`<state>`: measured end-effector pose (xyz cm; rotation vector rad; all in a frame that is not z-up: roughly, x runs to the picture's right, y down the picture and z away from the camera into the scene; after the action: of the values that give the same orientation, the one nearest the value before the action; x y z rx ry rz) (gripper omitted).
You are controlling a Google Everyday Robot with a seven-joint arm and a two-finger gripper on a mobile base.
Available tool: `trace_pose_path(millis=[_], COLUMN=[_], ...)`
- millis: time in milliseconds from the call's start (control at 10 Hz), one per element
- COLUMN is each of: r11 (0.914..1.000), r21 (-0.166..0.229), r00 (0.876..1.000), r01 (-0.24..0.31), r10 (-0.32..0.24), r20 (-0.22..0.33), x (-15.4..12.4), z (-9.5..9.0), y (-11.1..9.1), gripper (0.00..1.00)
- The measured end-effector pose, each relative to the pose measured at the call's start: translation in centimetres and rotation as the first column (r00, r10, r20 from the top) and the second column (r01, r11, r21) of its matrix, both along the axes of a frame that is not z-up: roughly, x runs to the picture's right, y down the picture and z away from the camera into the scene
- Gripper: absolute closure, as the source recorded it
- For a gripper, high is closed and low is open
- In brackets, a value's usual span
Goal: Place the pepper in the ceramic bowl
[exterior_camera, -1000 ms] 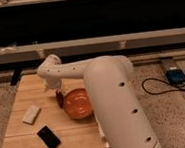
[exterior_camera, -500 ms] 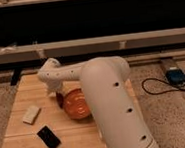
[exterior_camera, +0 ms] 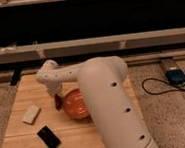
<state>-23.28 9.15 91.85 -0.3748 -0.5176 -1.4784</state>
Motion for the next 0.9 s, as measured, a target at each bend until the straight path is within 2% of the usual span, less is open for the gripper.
trace_pose_path(millis=[100, 300, 700, 900], r11=[1.0000, 0.9998, 0.9940, 0.9855], r21=[-0.001, -0.006, -0.017, -0.031], r00=[1.000, 1.000, 0.990, 0.981], r01=[0.001, -0.018, -0.108, -0.167], r10=[-0.001, 0.018, 0.109, 0.169], r20=[0.001, 0.023, 0.085, 0.094], x=[0.0, 0.3, 1.8, 3.9], z=[-0.1, -1.7, -7.4, -9.4], y=[0.0, -0.7, -4.6, -6.1], gripper=[0.98, 1.00, 1.00, 1.00])
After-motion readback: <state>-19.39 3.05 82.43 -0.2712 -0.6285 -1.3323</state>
